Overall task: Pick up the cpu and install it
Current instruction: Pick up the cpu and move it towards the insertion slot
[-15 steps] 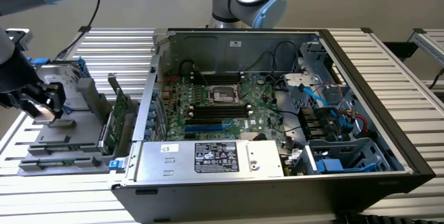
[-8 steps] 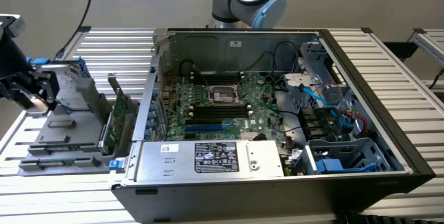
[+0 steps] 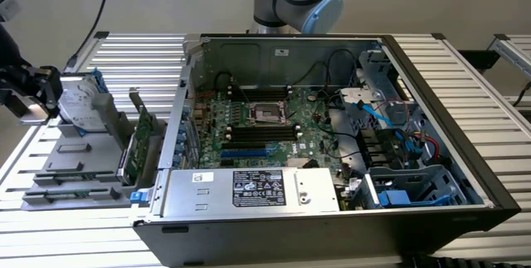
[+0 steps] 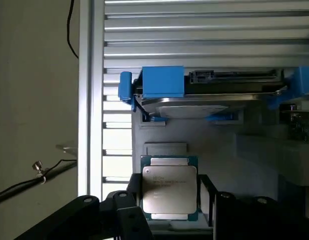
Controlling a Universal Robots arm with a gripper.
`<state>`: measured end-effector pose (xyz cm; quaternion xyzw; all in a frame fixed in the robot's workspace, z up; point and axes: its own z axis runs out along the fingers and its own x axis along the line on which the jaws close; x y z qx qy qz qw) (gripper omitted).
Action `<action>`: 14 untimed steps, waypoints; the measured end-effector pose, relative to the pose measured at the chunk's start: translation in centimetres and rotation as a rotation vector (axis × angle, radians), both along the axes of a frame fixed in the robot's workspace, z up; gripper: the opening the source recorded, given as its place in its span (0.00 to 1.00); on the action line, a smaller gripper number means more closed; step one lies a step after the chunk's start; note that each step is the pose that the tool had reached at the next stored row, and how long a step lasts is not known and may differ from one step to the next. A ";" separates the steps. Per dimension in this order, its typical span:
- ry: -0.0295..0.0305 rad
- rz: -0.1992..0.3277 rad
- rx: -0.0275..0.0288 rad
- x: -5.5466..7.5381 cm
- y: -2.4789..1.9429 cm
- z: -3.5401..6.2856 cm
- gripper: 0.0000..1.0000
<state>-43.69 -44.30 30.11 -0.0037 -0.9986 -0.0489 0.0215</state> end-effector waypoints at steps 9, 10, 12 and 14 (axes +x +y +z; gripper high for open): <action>0.0188 0.013 0.0025 1.6 0.00 3.71 0.55; 0.0210 0.014 0.0026 1.8 0.00 4.08 0.55; 0.0254 0.017 0.0026 2.3 0.00 4.76 0.55; 0.0296 0.019 0.0026 2.9 0.00 5.42 0.55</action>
